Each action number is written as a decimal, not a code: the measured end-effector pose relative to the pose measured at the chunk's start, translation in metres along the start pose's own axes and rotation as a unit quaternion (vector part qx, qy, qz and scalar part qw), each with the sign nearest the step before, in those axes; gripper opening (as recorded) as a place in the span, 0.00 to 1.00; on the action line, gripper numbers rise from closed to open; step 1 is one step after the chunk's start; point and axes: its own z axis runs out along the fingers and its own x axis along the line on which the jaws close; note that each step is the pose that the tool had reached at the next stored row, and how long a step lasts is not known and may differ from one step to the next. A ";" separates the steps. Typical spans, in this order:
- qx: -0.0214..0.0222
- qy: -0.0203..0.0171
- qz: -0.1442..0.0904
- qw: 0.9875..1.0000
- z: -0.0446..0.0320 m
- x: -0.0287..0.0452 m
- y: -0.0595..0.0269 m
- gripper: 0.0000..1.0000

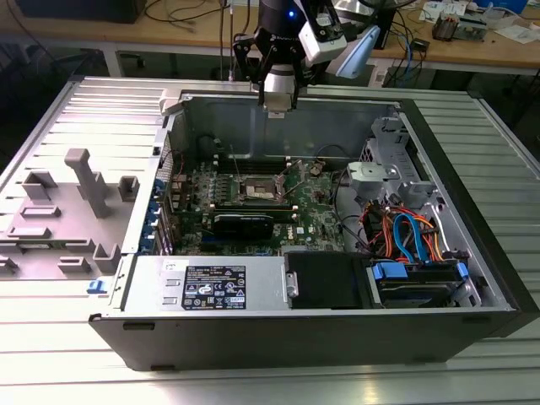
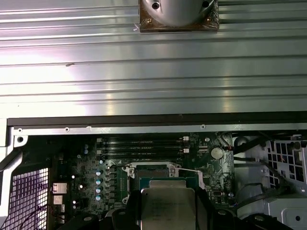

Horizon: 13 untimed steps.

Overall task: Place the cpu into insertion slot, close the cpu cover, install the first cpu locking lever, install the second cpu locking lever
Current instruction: 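Place the cpu into insertion slot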

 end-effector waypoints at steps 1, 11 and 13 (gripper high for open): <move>0.000 0.000 0.000 1.000 0.0001 0.0000 0.0000 0.55; 0.000 0.000 0.000 1.000 0.0042 -0.0001 -0.0003 0.55; 0.000 0.000 0.000 1.000 0.0052 -0.0001 -0.0004 0.55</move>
